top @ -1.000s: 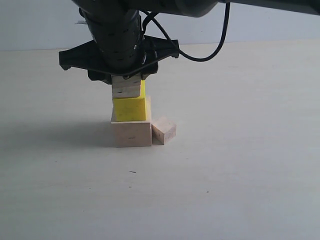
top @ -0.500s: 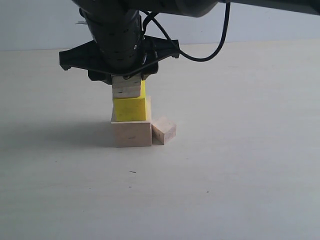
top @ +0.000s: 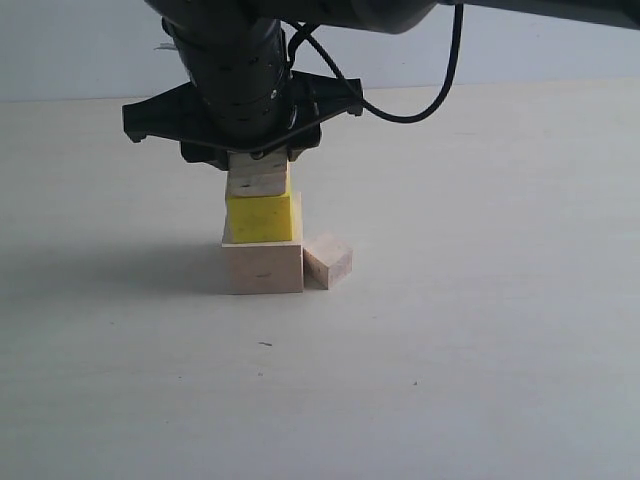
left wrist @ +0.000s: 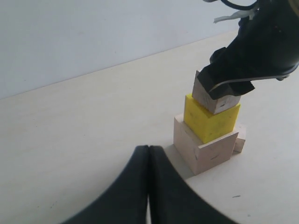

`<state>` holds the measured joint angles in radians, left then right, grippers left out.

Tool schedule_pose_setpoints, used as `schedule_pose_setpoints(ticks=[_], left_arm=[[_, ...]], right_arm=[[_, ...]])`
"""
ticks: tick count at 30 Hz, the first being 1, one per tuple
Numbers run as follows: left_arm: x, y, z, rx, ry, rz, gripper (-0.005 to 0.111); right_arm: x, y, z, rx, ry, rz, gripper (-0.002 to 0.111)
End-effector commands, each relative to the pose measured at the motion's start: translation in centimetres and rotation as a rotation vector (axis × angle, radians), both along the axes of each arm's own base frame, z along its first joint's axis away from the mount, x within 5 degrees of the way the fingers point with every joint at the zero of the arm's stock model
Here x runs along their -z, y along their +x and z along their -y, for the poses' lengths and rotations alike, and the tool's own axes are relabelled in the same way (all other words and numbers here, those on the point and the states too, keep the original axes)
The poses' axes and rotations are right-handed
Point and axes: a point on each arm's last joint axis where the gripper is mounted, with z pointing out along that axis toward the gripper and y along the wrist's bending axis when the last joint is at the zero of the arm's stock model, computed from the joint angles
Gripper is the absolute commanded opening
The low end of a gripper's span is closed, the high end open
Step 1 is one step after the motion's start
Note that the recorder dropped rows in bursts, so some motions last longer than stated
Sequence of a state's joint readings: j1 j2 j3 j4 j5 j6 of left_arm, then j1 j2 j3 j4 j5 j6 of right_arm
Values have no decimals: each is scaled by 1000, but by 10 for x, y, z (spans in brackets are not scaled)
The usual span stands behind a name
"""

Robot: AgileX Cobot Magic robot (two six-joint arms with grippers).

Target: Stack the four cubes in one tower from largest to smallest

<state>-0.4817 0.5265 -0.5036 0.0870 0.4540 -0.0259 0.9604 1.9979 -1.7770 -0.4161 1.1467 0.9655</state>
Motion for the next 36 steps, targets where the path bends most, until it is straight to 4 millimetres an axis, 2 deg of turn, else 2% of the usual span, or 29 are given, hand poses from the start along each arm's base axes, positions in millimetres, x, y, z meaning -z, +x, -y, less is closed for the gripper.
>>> schedule_pose_setpoints(ticks=[1, 36], left_arm=[[-1, -1, -1, -5, -22, 6, 0], [-1, -2, -1, -5, -25, 11, 0]], right_arm=[[0, -1, -1, 4, -6, -2, 47], [0, -1, -2, -2, 6, 5, 48]])
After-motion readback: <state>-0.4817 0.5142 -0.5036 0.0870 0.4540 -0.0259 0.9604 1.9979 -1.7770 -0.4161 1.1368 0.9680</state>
